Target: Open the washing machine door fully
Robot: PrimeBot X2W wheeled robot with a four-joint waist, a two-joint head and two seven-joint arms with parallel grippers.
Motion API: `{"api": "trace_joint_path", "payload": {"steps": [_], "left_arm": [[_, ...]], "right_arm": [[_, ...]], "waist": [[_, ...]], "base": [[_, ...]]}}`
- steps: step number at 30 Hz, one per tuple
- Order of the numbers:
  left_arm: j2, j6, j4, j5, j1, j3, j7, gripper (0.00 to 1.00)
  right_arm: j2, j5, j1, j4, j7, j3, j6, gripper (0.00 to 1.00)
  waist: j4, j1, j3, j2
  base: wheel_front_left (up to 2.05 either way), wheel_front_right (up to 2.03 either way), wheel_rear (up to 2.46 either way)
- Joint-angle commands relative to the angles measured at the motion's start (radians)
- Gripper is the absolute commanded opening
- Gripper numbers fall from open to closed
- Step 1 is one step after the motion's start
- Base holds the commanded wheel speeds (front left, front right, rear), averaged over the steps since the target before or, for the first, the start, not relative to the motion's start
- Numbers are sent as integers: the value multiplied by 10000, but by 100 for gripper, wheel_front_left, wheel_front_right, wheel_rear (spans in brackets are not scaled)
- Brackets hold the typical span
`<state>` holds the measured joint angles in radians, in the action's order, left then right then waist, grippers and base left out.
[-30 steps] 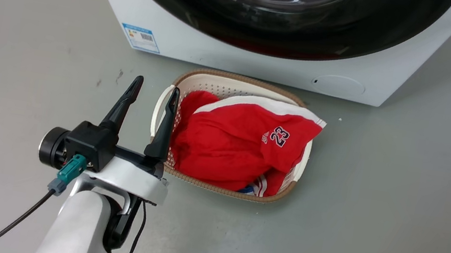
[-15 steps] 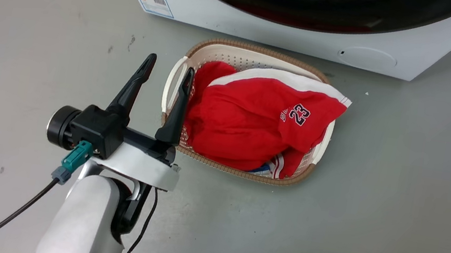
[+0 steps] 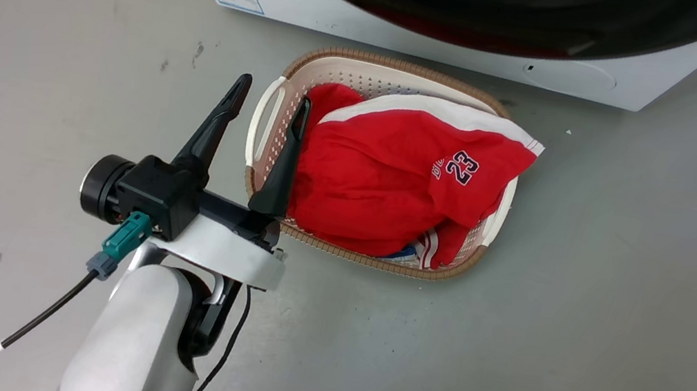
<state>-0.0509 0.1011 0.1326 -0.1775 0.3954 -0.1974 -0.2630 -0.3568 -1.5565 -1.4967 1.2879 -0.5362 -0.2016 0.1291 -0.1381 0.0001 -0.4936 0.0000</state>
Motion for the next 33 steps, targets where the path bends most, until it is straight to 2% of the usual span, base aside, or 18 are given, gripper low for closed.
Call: {"api": "trace_joint_path", "payload": {"steps": [1,14,33], "left_arm": [[7,-31,40,45,100,-1,-26,100],[-16,100,490,262,-449,112,-26,100],[-136,-1,803,369,-2035,657,-26,100]], "right_arm": [[291,78,233,-4,-382,-126,29,0],[573,-10,1536,-383,-1689,-287,29,0],[1399,-382,5336,-3007,-2574,-422,29,0]], "waist": [[60,-1,116,0],[371,-1,1302,0],[210,-1,3474,0]], "base": [[0,0,0],[0,0,0],[0,0,0]]}}
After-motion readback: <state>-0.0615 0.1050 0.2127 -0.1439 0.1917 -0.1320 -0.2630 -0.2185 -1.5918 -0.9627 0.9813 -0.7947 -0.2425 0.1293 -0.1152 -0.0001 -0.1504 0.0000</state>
